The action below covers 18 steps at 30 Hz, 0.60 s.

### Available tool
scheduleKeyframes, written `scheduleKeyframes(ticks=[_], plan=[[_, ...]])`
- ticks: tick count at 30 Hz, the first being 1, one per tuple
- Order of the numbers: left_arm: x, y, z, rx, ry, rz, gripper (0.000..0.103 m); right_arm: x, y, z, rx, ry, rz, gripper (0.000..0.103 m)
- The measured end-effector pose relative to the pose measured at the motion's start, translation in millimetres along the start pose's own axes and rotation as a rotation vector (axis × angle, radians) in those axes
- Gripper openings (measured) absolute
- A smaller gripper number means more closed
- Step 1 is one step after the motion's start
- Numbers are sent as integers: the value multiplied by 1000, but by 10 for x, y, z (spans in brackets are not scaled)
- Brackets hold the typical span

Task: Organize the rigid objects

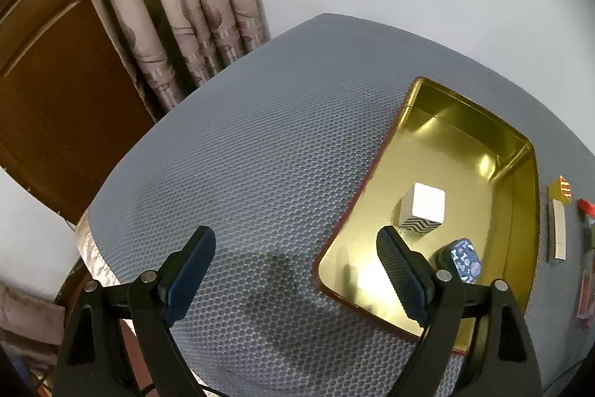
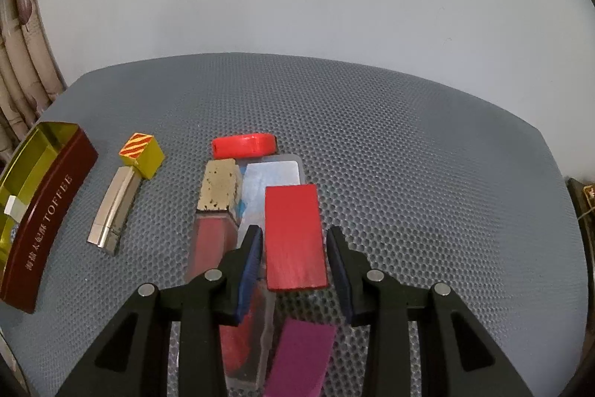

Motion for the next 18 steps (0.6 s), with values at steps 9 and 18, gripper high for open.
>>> scheduleKeyframes(ticks=[9,18], plan=[[140,-110,81,40,17,-59,86,29,-94,58,36,15,-5,30],[536,-209,367,98,-35,-189,86,406,-315,72,26,-71,-78,30]])
Point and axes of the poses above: each gripper's, at about its wrist camera, not at the fingertips, and z roughly against the way its jaws point, x to its right, y to its top, the point moved 2 cm from there along -z, roughly the way its jaws point, and after that the axes turned 9 degrees about z, right-handed, at the moved point
